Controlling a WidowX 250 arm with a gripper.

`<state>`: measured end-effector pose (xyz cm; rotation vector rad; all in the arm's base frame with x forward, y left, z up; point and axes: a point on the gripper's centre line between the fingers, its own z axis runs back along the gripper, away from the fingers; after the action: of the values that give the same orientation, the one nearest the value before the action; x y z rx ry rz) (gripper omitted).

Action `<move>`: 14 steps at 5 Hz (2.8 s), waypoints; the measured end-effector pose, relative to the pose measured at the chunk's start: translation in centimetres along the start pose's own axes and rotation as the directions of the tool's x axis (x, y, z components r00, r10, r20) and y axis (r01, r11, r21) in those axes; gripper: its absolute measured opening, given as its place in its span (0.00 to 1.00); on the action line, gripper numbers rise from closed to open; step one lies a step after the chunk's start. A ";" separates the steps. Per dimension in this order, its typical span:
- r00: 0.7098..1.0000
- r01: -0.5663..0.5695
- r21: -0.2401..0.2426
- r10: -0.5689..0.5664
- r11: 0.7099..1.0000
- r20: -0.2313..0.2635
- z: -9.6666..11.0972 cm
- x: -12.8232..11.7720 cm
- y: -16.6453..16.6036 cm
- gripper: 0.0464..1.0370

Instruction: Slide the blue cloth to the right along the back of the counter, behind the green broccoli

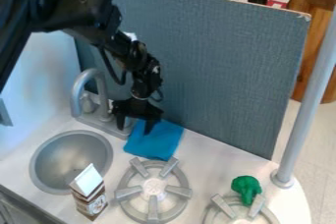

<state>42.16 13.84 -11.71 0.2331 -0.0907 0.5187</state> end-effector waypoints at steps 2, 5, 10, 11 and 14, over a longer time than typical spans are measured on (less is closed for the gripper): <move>0.999 -0.003 -0.032 0.002 0.999 -0.033 -0.3 1.3 1.9 0.96; 0.994 0.075 -0.071 -0.081 0.995 -0.076 -1.5 -0.4 2.1 0.96; 0.983 0.179 -0.062 -0.180 0.982 -0.023 -1.5 -2.7 -4.9 0.96; 0.978 0.206 -0.059 -0.207 0.977 -0.016 -1.4 -3.2 -6.5 0.96; 0.959 0.283 -0.112 -0.283 0.953 0.015 -0.5 -5.6 -11.3 0.96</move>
<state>43.00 1.70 -15.22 0.1319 -0.0836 0.2267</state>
